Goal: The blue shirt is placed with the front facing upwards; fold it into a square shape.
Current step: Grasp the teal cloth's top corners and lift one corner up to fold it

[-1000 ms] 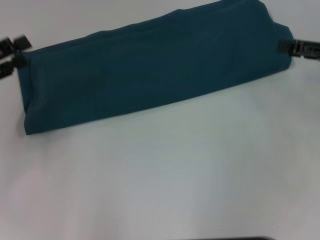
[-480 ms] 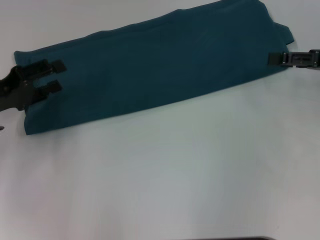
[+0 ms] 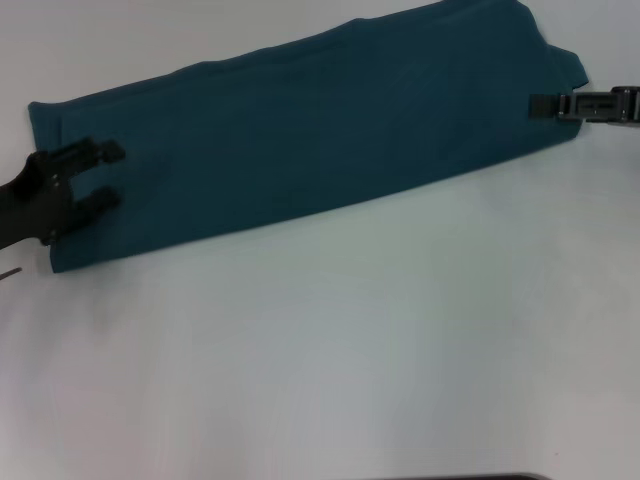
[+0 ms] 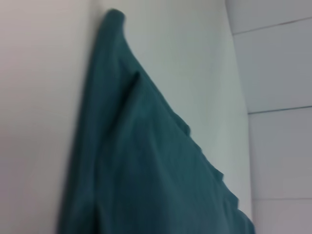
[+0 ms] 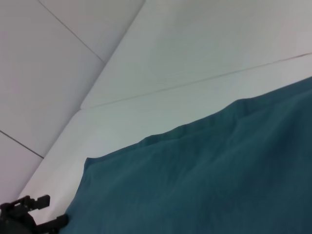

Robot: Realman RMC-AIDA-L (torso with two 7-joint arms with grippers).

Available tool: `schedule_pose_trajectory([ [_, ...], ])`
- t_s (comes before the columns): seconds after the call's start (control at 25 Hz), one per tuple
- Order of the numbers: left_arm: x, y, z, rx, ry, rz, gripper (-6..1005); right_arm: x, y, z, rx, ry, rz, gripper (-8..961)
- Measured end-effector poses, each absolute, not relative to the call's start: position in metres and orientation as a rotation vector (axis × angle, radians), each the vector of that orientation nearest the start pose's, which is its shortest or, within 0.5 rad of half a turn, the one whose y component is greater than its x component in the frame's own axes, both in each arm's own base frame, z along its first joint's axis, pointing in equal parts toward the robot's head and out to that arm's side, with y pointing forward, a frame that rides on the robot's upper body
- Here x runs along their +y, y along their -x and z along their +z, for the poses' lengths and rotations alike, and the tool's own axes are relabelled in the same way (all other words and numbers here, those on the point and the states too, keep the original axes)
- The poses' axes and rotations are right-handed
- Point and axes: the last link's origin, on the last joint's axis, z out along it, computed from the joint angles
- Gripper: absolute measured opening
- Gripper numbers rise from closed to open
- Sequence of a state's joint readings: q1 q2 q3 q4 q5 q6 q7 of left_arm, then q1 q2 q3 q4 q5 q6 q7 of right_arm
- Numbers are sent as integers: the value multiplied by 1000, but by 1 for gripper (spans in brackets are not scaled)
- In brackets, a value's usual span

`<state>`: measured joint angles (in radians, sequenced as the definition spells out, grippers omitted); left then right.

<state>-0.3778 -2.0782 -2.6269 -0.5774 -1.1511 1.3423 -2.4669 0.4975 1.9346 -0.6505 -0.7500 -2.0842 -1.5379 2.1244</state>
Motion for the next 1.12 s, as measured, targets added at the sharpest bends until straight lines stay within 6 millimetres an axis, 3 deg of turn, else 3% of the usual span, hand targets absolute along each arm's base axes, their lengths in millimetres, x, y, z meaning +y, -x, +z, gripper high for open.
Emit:
schedule_pose_trajectory([
  [0.32, 300, 350, 14, 2484, -2059, 1187, 723, 348, -301, 76, 1488, 2346, 598, 921],
  [0.48, 302, 332, 26, 2321, -2075, 1283, 722, 348, -300, 75, 1484, 2352, 599, 920],
  [0.6, 307, 318, 23, 2265, -2043, 1294, 721, 348, -299, 73, 1482, 2359, 598, 920],
  [0.88, 319, 318, -9, 2394, -1999, 1221, 723, 348, -297, 68, 1479, 2376, 594, 918],
  [1.12, 322, 332, -19, 2541, -2017, 1180, 721, 346, -299, 66, 1485, 2374, 594, 917],
])
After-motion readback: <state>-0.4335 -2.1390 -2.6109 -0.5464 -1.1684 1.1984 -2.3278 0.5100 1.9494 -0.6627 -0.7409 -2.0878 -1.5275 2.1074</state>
